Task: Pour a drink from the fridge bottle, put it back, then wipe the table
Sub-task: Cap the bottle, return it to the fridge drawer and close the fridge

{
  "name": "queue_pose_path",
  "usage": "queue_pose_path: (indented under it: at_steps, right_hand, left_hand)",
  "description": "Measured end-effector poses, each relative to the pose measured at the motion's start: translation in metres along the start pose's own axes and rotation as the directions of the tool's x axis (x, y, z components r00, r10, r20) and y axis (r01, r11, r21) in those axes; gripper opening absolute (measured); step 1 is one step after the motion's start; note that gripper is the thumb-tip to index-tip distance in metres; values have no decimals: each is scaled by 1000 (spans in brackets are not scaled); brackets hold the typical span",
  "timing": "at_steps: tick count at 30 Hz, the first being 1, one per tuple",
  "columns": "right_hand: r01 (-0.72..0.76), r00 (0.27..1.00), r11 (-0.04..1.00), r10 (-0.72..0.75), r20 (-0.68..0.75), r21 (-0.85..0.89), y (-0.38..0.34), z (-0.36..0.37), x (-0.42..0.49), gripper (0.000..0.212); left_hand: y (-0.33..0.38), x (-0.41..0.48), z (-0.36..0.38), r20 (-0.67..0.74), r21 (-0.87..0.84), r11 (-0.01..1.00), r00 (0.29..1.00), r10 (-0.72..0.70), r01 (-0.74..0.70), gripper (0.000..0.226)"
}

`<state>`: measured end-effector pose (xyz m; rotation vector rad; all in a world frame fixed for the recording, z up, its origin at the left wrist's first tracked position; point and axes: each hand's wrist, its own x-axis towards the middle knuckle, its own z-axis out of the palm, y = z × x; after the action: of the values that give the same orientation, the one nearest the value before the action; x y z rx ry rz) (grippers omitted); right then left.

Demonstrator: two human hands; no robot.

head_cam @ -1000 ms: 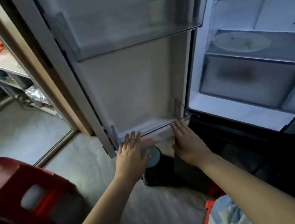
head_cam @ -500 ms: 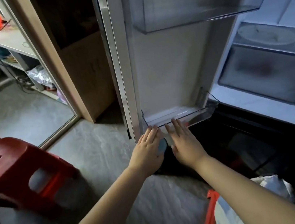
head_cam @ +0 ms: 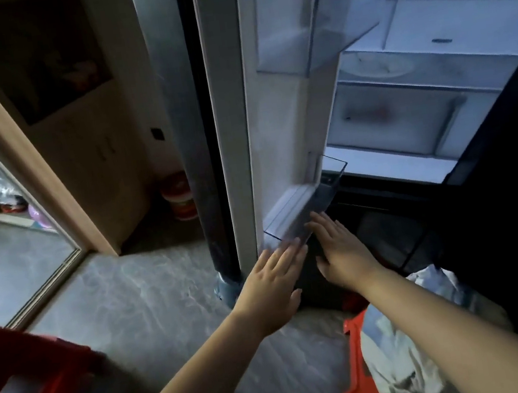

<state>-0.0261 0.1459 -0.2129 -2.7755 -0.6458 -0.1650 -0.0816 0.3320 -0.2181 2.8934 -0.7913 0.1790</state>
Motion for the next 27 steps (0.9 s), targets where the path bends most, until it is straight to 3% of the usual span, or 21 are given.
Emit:
queue_pose_path:
  at_steps: [4, 7, 11, 19, 23, 27]
  right_hand:
    - [-25, 982, 996, 42, -184, 91, -9, 0, -19, 57]
    - [14, 976, 995, 8, -218, 103, -14, 11, -37, 60]
    - [8, 978, 1000, -9, -209, -8, -5, 27, -60, 63]
    - [-84, 926, 994, 103, -363, 67, 29, 12, -74, 49]
    - [-216, 790, 912, 374, -485, 349, 21, 3, -79, 55]
    - [-206, 653, 944, 328, -682, 257, 5, -13, -89, 64]
  left_hand:
    - [-1, -12, -6, -202, 103, 988, 970, 138, -119, 71]
    - [-3, -16, -16, -334, 148, 977, 922, 196, -154, 64]
    - [-6, -12, -25, -358, 186, 976, 918, 172, -111, 65]
    - [5, 13, -37, -403, 152, 976, 892, 206, -157, 73]
    - [18, 24, -38, -374, 173, 955, 881, 291, -242, 75]
    - [31, 35, -41, -415, 136, 946, 850, 324, -295, 78]
